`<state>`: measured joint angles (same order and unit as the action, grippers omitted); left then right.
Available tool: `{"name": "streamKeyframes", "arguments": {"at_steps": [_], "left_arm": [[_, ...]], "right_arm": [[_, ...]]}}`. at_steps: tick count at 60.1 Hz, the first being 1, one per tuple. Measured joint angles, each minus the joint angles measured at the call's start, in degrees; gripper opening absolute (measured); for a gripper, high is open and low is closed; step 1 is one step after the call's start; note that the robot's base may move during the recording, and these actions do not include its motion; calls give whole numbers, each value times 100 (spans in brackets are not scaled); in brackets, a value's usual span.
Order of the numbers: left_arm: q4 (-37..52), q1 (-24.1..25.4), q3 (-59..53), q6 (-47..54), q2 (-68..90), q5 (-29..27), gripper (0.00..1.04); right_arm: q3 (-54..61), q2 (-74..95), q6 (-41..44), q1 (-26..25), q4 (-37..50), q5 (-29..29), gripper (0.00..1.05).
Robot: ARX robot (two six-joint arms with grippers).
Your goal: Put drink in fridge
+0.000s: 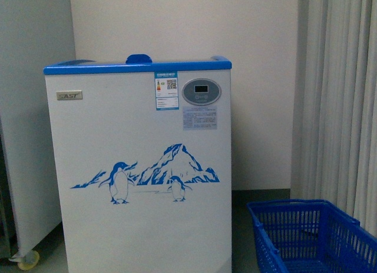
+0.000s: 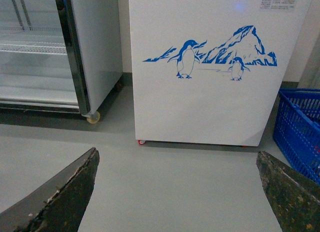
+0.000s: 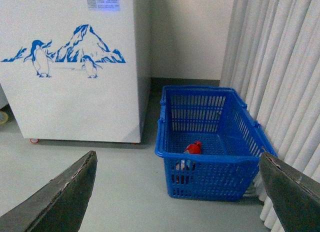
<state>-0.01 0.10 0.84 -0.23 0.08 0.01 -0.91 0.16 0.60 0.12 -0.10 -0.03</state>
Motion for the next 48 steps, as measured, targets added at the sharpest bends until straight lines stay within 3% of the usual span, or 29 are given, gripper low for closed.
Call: {"name": "streamKeyframes", "arguments": {"at_steps": [48], "left_arm": [[0,0,0,0,0,0,97]], "right_arm": [[0,0,-2,0,0,0,97]]}}
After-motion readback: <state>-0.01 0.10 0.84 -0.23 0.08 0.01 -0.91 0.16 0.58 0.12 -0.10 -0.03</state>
